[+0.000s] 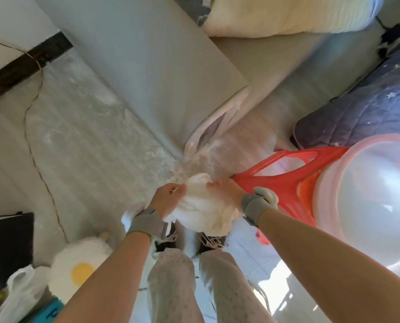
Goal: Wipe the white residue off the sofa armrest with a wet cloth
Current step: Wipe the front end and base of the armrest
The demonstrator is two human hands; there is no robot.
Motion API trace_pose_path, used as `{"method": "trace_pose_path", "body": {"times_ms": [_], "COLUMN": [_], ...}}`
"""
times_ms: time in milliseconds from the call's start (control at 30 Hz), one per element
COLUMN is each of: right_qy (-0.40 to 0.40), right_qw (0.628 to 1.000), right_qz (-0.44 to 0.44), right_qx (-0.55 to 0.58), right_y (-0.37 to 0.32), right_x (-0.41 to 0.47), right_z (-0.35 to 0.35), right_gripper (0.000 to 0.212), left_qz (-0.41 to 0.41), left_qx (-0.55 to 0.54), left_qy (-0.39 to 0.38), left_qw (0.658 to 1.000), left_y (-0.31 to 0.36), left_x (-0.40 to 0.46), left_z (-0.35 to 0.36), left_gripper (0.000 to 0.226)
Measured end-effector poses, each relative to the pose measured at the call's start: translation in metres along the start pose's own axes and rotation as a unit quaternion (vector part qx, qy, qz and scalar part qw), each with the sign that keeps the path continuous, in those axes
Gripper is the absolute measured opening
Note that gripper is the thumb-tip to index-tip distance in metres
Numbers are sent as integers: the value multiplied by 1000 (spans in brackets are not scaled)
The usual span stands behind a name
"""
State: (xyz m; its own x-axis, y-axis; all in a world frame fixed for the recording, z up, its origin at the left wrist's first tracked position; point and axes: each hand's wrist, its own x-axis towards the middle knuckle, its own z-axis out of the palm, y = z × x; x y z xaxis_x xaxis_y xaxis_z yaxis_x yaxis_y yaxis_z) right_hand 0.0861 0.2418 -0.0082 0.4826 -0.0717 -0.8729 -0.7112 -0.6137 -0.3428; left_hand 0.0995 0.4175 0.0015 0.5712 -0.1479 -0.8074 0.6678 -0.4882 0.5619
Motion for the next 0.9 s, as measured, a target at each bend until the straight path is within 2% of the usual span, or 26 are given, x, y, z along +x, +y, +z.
{"method": "trace_pose_path", "body": {"times_ms": [100, 167, 267, 367, 533, 667, 700, 767, 833, 900], "right_qy": [-12, -21, -15, 11, -26, -21, -15, -9, -10, -10], "right_qw": [1000, 1000, 996, 993, 991, 989, 982, 970, 965, 966], "right_qz": [-26, -10, 12, -13, -108, -108, -112, -135, -159, -177], "right_qx": [-10, 10, 83, 114, 70, -98, -149, -204, -206, -190], "right_y": [6, 8, 7, 8, 5, 10, 10, 12, 15, 17], "right_x": [4, -2, -7, -6, 10, 43, 54, 75, 105, 134], "right_z": [9, 15, 27, 36, 38, 42, 42, 46, 54, 60], "right_gripper": [20, 14, 39, 51, 70, 82, 79, 61, 42, 38], "left_qz": [-6, -7, 2, 13, 40, 55, 60, 74, 90, 97], "left_qx": [14, 15, 15, 10, -10, -50, -59, -72, -100, -123], "left_qy": [4, -1, -5, 13, 52, 59, 62, 74, 91, 112], "left_qw": [1000, 1000, 1000, 1000, 998, 995, 995, 992, 987, 981], "left_y": [-17, -22, -32, -36, -40, -49, -52, -62, -77, -85], "left_x": [-4, -5, -3, 3, 28, 56, 66, 86, 112, 140], "left_z": [0, -1, -4, -8, -11, -1, 2, 8, 14, 14], "left_gripper": [33, 34, 33, 33, 30, 23, 24, 20, 16, 16]}}
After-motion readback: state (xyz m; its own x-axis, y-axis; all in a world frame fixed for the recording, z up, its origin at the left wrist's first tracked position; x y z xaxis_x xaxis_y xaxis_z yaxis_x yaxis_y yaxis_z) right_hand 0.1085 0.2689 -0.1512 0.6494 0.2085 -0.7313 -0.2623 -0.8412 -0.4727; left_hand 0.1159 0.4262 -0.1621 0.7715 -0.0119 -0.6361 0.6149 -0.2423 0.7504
